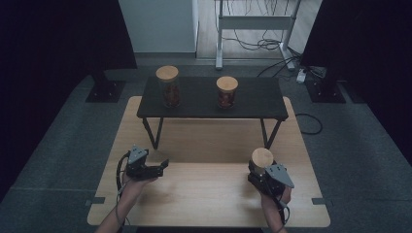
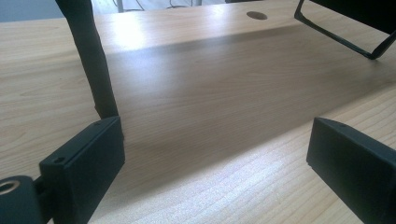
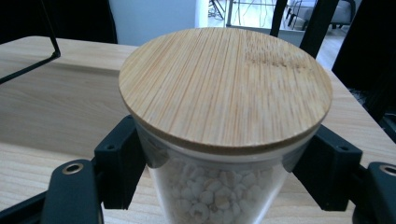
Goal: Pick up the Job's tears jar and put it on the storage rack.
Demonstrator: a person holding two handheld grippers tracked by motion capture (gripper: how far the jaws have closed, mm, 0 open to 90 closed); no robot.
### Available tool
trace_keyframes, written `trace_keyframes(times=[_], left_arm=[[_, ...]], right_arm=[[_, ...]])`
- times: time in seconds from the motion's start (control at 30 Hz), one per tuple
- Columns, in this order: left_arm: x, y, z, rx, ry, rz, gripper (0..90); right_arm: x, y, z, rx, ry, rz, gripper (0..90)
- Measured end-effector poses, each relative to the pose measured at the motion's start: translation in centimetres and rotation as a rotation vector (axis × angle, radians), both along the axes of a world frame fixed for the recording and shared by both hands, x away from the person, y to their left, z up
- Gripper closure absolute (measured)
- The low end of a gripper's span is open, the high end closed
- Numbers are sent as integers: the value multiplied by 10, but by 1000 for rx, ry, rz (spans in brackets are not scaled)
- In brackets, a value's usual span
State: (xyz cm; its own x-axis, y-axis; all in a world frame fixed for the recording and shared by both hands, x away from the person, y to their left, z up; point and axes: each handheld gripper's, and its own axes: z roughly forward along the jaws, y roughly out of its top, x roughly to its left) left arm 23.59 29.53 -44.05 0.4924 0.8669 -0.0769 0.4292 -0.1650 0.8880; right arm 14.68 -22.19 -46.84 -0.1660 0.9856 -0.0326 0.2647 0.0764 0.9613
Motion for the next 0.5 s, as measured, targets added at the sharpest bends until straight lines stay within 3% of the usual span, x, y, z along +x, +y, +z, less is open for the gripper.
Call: trace_keyframes(times=[0.5], left_arm=[[1,0,-2,-1,7,3,39]], right_arm=[[-4,-2,7,-4,-28,2,258]])
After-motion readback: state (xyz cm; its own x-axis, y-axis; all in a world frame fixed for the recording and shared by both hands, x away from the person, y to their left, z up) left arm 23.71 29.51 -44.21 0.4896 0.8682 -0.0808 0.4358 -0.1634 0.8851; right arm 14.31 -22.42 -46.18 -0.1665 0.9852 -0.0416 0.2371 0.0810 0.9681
